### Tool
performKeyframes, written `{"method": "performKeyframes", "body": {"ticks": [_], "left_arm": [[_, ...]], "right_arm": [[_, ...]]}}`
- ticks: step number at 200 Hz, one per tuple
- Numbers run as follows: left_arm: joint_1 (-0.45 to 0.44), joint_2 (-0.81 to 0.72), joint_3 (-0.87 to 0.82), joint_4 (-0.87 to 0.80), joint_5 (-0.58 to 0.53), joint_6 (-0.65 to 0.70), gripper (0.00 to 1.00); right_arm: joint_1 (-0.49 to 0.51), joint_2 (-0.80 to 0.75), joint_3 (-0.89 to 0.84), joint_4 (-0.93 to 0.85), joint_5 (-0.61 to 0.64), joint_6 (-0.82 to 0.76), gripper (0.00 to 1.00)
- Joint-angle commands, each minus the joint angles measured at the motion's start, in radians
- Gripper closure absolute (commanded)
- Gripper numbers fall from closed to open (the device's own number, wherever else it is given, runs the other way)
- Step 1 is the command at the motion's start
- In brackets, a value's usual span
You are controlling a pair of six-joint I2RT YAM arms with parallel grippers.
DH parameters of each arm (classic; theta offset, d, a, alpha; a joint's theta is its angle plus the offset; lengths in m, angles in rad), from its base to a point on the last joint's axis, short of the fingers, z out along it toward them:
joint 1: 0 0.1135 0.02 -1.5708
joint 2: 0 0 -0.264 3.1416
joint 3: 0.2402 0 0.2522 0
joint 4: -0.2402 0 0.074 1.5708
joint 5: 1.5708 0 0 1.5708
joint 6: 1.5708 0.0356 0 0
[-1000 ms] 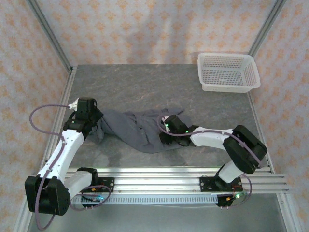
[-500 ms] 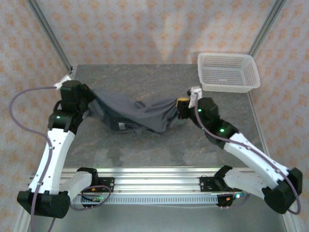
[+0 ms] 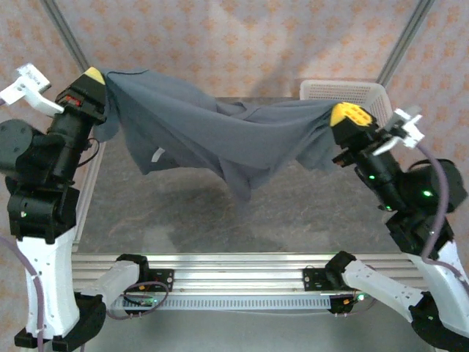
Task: Fold the inside-out t-shirt
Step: Flatten out the T-shirt at the center of the table.
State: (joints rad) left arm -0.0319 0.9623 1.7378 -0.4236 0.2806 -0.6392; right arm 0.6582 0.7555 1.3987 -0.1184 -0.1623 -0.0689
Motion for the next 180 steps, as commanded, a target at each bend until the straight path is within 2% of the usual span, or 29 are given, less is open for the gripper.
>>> {"method": "performKeyframes", "body": {"ticks": [1,12,33,50,58,71,89,107,114,123,129,141,149,168,180], "left_arm": [[0.004,-0.036,-0.009,0.098,0.06,-0.031,1.0],[0.004,-0.042,-0.018,0.095,0.042,-0.027,1.0],[0.004,0.005,-0.02,0.052,0.008,-0.004,1.0],[0.003,0.087,-0.033,0.032,0.032,-0.004,1.0],[0.001,0.124,-0.055,0.031,0.047,-0.014,1.0],[-0.011,0.183,-0.106,0.04,0.039,-0.013,1.0],[-0.037,0.253,-0.206,0.052,-0.06,0.012,1.0],[-0.05,0.361,-0.299,0.065,-0.187,0.003,1.0],[-0.05,0.421,-0.314,0.058,-0.225,-0.01,0.89],[-0.05,0.512,-0.308,0.04,-0.251,-0.012,0.7],[-0.051,0.565,-0.295,0.03,-0.252,-0.001,0.6],[-0.055,0.627,-0.286,0.041,-0.235,0.028,0.49],[-0.061,0.63,-0.305,0.072,-0.229,0.044,0.46],[-0.08,0.572,-0.382,0.169,-0.197,0.091,0.39],[-0.111,0.524,-0.408,0.175,-0.174,0.148,0.36]], "right_arm": [[-0.002,-0.001,0.051,0.042,-0.041,-0.015,1.0],[-0.002,0.015,0.063,0.048,0.003,-0.017,1.0],[-0.002,0.108,0.116,0.019,0.178,-0.054,1.0],[-0.007,0.226,0.171,-0.022,0.329,-0.104,1.0],[-0.032,0.287,0.197,-0.037,0.359,-0.112,1.0],[-0.138,0.393,0.239,-0.07,0.312,-0.051,1.0],[-0.346,0.579,0.304,-0.136,0.129,0.137,1.0],[-0.42,0.784,0.366,-0.166,-0.013,0.139,0.99],[-0.42,0.868,0.397,-0.178,-0.052,0.092,0.9],[-0.422,0.983,0.465,-0.229,-0.072,0.053,0.67],[-0.424,1.059,0.544,-0.293,-0.046,0.056,0.58],[-0.427,1.169,0.703,-0.462,-0.057,0.05,0.54],[-0.427,1.185,0.725,-0.494,-0.091,0.057,0.52],[-0.428,1.08,0.556,-0.385,-0.157,0.102,0.46],[-0.427,0.981,0.409,-0.318,-0.19,0.151,0.45]]}}
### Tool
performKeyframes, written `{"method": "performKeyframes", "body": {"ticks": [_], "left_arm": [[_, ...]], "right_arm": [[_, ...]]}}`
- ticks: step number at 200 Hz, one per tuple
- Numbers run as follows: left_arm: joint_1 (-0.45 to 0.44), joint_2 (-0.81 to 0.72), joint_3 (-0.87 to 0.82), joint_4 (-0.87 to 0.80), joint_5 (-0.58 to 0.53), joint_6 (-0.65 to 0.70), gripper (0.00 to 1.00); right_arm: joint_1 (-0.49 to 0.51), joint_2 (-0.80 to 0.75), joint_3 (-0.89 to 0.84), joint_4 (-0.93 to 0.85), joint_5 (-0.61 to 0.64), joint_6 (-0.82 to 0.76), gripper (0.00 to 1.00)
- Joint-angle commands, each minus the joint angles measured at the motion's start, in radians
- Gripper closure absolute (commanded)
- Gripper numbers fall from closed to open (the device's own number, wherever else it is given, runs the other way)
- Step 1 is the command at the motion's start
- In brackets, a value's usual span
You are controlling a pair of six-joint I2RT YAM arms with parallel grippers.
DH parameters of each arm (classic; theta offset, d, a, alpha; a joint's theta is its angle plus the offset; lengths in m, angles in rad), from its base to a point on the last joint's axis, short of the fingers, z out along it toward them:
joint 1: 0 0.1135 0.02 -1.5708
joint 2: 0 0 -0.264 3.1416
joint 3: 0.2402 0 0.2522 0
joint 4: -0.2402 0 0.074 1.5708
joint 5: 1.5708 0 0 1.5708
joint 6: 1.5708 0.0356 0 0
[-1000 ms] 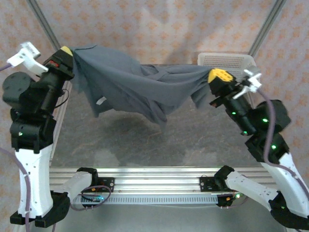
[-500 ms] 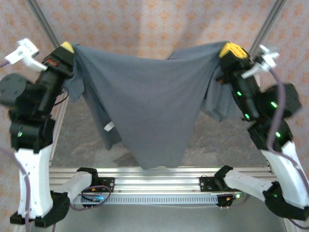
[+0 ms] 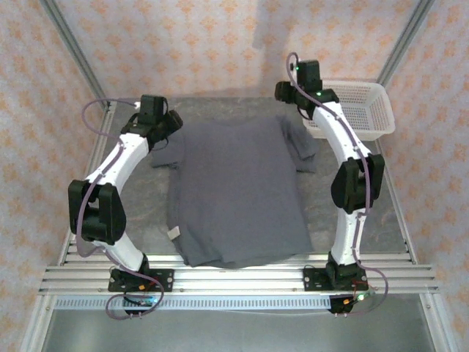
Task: Fold the inside-out t-shirt
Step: Flatten out the T-shirt at the center of the table, then turn the T-shirt inside out at the center of the table.
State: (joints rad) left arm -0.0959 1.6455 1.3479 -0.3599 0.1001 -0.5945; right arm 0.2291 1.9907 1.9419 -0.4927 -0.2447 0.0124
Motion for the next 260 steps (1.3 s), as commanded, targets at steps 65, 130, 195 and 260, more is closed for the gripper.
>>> {"method": "performKeyframes", "body": {"ticks": [65,130,195,260], "left_arm": [[-0.521,-0.357,-0.182,0.003,0.118,0.493,0.34],[-0.875,-0.579,-0.593,0.179,0.044,0.826,0.17],[-1.064,-0.409,-0.447,-0.346,-0.077,1.095,0.14],[-1.111,-0.288,-0.48,-0.394,-0.099,1.069,0.13]], "right_arm": [[0.086,-0.856,-1.024,0.151,-0.012,0.385,0.45],[0.395,-0.991,-1.293,-0.173,-0.034,0.69,0.45],[0.631,-0.719,-1.277,0.012,-0.04,0.718,0.51],[0.625,-0.658,-1.264,0.036,0.132,0.652,0.38]]}}
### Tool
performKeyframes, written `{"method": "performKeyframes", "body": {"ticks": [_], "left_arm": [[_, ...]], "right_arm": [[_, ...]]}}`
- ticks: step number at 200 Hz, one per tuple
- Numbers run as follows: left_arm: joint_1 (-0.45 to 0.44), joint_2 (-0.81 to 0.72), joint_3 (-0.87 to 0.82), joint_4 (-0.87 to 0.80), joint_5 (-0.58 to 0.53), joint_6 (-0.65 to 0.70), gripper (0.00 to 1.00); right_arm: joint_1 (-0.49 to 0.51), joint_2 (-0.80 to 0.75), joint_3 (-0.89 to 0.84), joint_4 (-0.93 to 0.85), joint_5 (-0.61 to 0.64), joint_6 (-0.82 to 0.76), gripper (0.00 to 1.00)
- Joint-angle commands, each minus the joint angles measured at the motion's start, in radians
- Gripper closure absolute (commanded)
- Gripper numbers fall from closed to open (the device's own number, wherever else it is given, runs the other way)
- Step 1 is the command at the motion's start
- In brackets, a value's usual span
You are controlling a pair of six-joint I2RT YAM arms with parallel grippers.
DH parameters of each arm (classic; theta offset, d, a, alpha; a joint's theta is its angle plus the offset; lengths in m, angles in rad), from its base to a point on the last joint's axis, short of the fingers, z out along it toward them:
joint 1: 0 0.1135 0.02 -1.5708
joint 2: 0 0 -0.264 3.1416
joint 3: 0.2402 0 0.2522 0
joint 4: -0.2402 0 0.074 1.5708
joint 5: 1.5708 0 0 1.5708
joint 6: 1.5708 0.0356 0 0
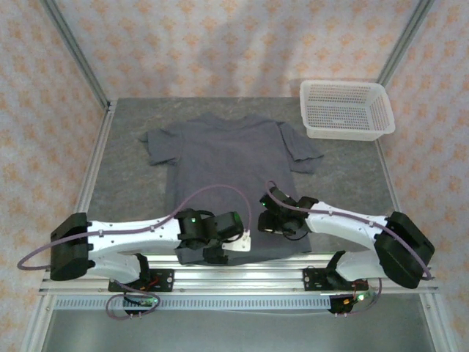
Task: Fold the inside-out t-shirt
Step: Turn the T-shirt inside out at the center of the table.
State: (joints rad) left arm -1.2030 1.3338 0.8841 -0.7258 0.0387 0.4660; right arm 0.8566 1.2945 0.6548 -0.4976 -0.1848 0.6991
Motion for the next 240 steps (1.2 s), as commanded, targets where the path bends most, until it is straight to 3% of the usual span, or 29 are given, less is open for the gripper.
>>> {"method": "performKeyframes", "body": {"ticks": [1,11,41,57,86,127,178,201,240], "left_arm": [[-0.004,0.024,-0.019,-0.024,-0.038,0.007,0.13],[-0.005,0.027,-0.036,0.013,-0.03,-0.001,0.13],[-0.017,0.063,-0.071,0.101,-0.019,-0.045,0.13],[-0.046,0.114,-0.074,0.12,-0.048,-0.064,0.13],[-0.096,0.208,-0.079,0.17,-0.143,-0.067,0.12],[-0.097,0.249,-0.11,0.211,-0.235,-0.07,0.17],[-0.096,0.148,-0.176,0.333,-0.305,-0.074,0.51],[-0.096,0.114,-0.199,0.357,-0.343,-0.087,0.67],[-0.096,0.074,-0.212,0.366,-0.368,-0.109,0.8]], "right_arm": [[-0.002,0.04,0.023,0.045,0.07,-0.037,0.38],[-0.003,0.075,0.019,0.07,0.046,-0.047,0.44],[-0.003,0.134,0.02,0.103,0.013,-0.064,0.89],[-0.003,0.111,0.034,0.091,0.041,-0.077,1.0],[-0.015,0.038,0.051,0.04,0.115,-0.088,1.0],[-0.102,-0.105,-0.01,0.06,0.084,-0.044,1.0],[-0.116,-0.116,0.011,0.082,0.042,-0.056,1.0],[-0.116,-0.089,0.008,0.097,0.027,-0.05,0.92],[-0.116,-0.088,0.025,0.082,0.035,-0.056,0.74]]}}
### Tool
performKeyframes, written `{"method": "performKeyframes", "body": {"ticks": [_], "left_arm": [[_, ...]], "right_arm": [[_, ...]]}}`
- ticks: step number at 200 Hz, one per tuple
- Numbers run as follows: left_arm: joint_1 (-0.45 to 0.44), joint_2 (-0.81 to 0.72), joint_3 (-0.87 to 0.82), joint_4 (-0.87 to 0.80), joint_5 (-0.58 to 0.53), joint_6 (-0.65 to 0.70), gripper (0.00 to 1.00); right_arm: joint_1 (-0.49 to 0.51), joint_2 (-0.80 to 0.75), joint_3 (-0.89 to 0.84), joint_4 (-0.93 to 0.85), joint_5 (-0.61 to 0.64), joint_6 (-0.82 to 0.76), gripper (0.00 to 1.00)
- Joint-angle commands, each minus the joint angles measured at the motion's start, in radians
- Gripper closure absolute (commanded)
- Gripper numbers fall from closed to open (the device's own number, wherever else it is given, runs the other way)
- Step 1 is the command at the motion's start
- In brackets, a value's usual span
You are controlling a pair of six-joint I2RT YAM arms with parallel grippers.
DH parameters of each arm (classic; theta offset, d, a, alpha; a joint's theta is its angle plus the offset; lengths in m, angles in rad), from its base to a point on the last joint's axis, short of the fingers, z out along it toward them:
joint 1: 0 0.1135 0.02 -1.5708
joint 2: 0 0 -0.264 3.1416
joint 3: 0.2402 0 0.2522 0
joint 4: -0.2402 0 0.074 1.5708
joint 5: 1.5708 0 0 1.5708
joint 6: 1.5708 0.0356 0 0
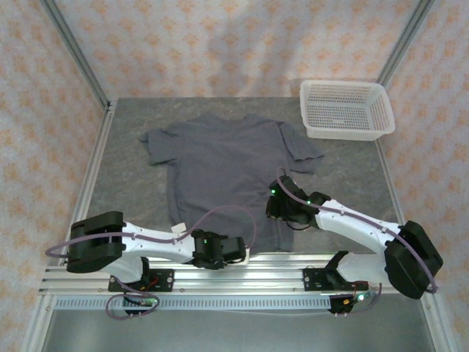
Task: Fold the inside-out t-shirt
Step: Turn the T-shirt inside out at the center of the table.
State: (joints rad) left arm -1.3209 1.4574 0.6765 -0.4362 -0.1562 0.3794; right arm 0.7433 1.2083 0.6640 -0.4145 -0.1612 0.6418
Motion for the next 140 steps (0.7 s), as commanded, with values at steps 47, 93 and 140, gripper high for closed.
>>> {"method": "performKeyframes", "body": {"ticks": [47,93,140], "left_arm": [[0.038,-0.102,-0.018,0.066,-0.167,-0.04,0.67],[0.068,-0.09,-0.015,0.01,-0.111,-0.03,0.53],[0.072,-0.048,0.061,-0.189,-0.084,-0.022,0.5]], "right_arm": [[-0.002,-0.02,0.028,-0.034,0.036,-0.019,0.68],[-0.002,-0.02,0.034,-0.03,0.031,-0.017,0.67],[-0.003,-0.021,0.033,-0.031,0.032,-0.014,0.66]]}}
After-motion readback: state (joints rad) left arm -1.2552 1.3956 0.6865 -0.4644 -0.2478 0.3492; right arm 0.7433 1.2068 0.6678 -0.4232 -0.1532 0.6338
